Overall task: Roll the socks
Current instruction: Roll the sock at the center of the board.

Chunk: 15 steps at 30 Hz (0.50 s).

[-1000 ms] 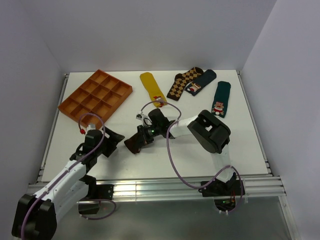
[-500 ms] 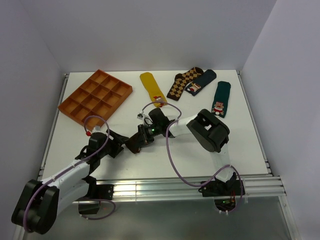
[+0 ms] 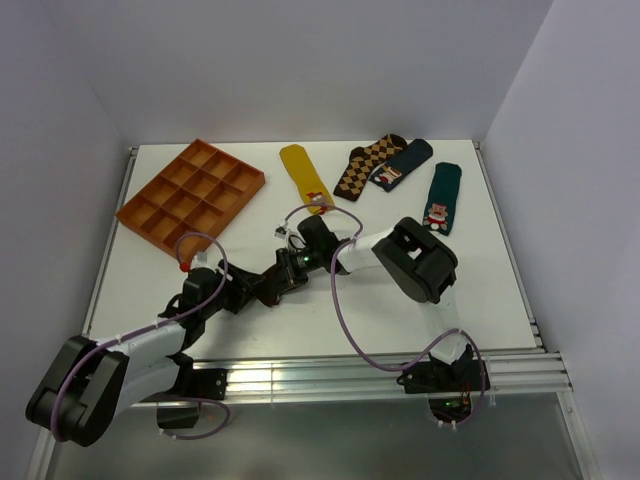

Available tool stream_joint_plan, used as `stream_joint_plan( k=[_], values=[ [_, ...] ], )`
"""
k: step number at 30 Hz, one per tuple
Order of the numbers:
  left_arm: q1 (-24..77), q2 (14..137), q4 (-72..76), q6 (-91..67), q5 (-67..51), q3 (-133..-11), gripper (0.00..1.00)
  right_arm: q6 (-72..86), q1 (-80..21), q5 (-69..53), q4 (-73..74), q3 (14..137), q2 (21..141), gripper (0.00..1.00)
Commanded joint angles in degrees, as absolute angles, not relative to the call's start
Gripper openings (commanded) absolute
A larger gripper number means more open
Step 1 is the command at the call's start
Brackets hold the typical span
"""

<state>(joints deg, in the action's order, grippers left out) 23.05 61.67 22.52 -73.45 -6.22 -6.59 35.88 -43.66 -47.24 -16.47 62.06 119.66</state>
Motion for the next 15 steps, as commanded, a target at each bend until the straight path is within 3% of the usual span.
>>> stream_joint_plan(
  k=[1, 6, 15],
  values=[
    [23.73, 63.11, 17.14, -72.86, -4.57, -3.26, 0.68, 34.36, -42.63, -37.09, -9.23, 60.73, 124.63, 0.0],
    [23.91, 63.89, 17.49, -71.9, -3.6, -3.34, 0.61, 34.89, -42.19, -37.44, -9.49, 60.91, 124.72, 0.02],
    [24.43, 70.57, 22.67, -71.81, -5.1, -4.04, 0.37, 34.98, -42.19, -37.53, -9.23, 61.52, 124.8, 0.06]
  ],
)
